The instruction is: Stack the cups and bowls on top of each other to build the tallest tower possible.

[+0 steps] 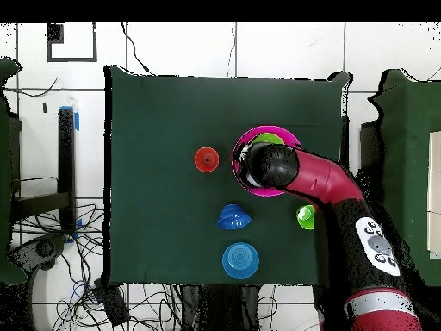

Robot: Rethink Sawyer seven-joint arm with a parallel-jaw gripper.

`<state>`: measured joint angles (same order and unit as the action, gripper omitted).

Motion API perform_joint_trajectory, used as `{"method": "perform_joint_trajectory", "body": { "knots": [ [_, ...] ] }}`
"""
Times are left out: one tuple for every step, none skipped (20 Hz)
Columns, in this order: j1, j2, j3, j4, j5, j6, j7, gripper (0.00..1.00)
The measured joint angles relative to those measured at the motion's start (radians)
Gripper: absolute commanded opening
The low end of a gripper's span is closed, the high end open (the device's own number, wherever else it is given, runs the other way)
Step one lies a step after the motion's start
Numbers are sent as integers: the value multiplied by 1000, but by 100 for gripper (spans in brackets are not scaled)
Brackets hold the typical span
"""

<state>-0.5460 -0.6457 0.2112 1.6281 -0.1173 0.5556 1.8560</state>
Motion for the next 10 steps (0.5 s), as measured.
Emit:
{"method": "perform_joint_trajectory", "body": {
  "knots": [
    [-9, -1, 0, 0, 0, 0, 0, 100],
    [-18, -1, 1, 0, 0, 0, 0, 100],
    [-21, -2, 1, 0, 0, 0, 0, 100],
    [-25, -3, 1, 0, 0, 0, 0, 100],
    [-31, -5, 1, 0, 0, 0, 0, 100],
    [-35, -8, 1, 1, 0, 0, 0, 100],
    [-39, -11, 1, 2, 0, 0, 0, 100],
    [-42, -13, 1, 2, 0, 0, 0, 100],
    [-46, -18, 1, 5, 0, 0, 0, 100],
    [-47, -23, 1, 8, 0, 0, 0, 100]
  ]
}}
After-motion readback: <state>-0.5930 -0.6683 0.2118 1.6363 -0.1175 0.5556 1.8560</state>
